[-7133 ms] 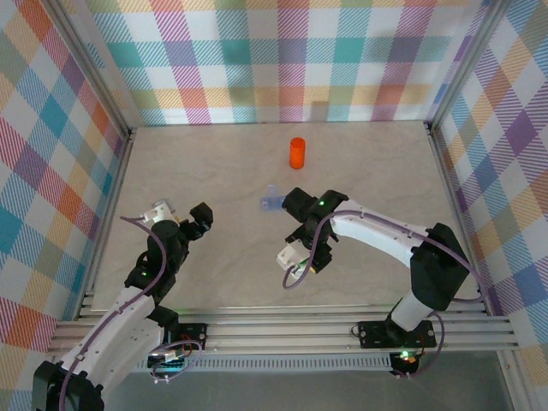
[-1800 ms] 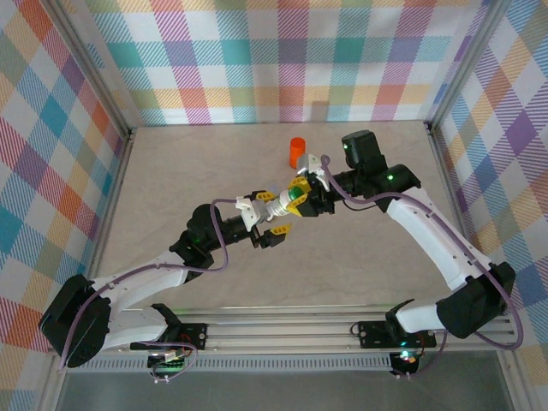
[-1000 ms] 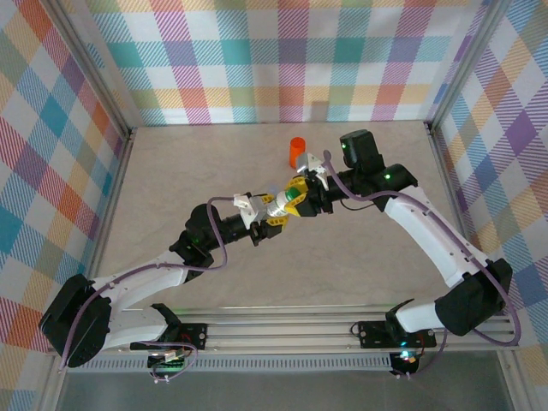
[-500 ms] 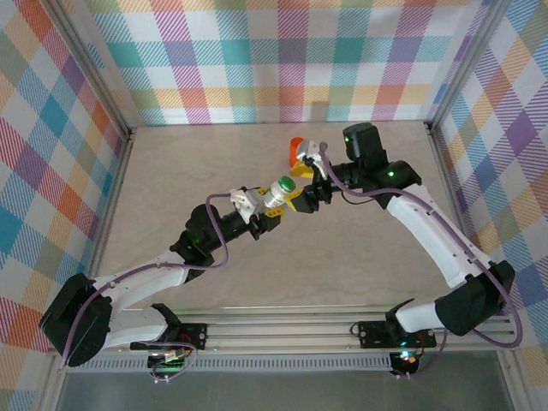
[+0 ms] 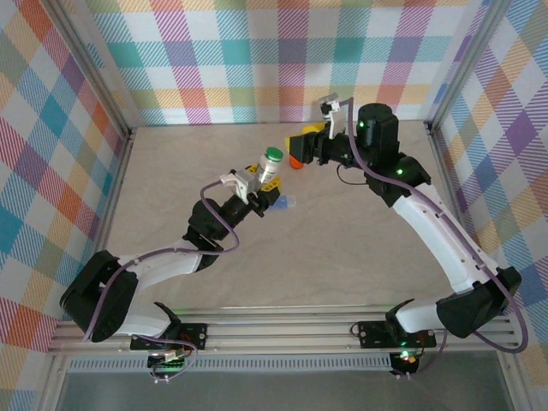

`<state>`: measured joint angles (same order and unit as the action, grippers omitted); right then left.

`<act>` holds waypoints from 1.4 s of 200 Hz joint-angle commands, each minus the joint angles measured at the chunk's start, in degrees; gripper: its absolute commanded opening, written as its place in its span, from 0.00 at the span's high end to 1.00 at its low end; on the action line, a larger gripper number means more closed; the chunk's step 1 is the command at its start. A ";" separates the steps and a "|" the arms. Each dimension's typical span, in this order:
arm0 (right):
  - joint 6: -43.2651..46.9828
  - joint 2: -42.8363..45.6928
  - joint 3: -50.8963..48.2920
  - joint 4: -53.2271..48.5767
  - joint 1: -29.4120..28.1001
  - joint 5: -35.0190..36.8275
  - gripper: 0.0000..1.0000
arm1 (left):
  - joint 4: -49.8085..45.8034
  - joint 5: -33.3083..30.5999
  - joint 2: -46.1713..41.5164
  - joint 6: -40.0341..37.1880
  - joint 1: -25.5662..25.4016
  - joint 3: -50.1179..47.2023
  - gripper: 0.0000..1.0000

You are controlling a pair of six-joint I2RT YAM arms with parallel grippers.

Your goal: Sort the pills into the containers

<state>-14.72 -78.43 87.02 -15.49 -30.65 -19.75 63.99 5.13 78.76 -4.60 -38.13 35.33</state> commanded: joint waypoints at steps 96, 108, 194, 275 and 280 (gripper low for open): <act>-11.79 -7.66 -2.77 10.18 -7.08 1.44 0.30 | 11.43 -5.12 -2.13 -0.29 0.70 -7.28 1.00; -11.72 -8.86 -2.30 10.71 -8.25 0.82 0.29 | 11.59 -5.62 -2.71 -0.15 0.69 -8.73 1.00; -12.36 -13.06 0.53 10.04 -12.30 1.73 0.33 | 11.80 -6.81 -6.26 -1.14 2.17 -12.66 1.00; -11.11 -12.96 -1.19 14.39 -12.98 0.76 0.43 | 11.64 -2.24 -5.12 0.61 2.45 -11.70 1.00; -11.17 -12.89 -1.75 15.27 -13.03 0.76 0.43 | 11.68 -1.56 -5.11 1.06 2.45 -11.54 1.00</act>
<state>-26.15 -91.31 85.52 -5.30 -43.22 -17.80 72.25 -0.05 73.73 -5.30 -36.16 23.05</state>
